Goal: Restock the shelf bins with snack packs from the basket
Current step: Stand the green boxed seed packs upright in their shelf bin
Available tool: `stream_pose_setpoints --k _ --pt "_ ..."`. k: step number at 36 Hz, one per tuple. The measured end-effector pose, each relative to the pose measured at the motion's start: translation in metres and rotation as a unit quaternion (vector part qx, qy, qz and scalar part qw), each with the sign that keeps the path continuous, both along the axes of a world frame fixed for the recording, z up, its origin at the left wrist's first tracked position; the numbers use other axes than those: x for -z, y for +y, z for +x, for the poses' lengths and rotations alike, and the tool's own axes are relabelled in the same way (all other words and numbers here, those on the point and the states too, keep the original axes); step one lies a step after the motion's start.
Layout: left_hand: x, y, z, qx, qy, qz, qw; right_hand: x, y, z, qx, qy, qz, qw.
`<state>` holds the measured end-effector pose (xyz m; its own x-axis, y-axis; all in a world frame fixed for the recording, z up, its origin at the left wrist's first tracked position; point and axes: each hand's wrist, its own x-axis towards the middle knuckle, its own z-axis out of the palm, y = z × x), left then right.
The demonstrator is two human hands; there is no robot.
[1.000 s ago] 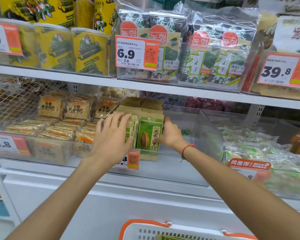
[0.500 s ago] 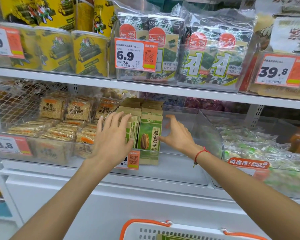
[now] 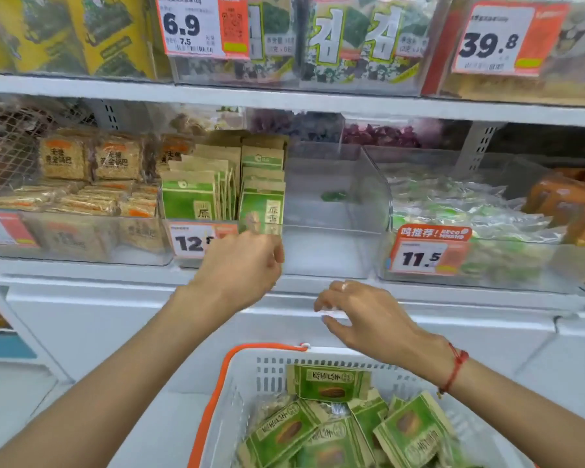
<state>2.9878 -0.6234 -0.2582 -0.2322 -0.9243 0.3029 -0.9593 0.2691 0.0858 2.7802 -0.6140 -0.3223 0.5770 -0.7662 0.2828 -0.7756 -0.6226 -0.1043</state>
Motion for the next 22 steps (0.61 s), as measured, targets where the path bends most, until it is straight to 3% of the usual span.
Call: stream_pose_setpoints --k 8,14,18,22 --pt "0.13 0.035 -0.02 -0.001 -0.036 0.212 0.977 0.094 0.016 -0.014 0.052 0.143 0.209 0.966" --pt "0.245 0.065 -0.016 -0.006 -0.075 0.41 0.909 0.164 0.035 -0.015 0.045 0.186 0.31 0.931" --pt "0.296 0.09 -0.005 -0.036 -0.031 0.474 0.879 0.2 0.055 -0.01 0.043 0.16 0.318 0.933" --pt "0.313 0.094 0.001 -0.095 0.091 0.459 0.879 0.219 0.065 0.0 0.034 0.143 0.219 0.964"
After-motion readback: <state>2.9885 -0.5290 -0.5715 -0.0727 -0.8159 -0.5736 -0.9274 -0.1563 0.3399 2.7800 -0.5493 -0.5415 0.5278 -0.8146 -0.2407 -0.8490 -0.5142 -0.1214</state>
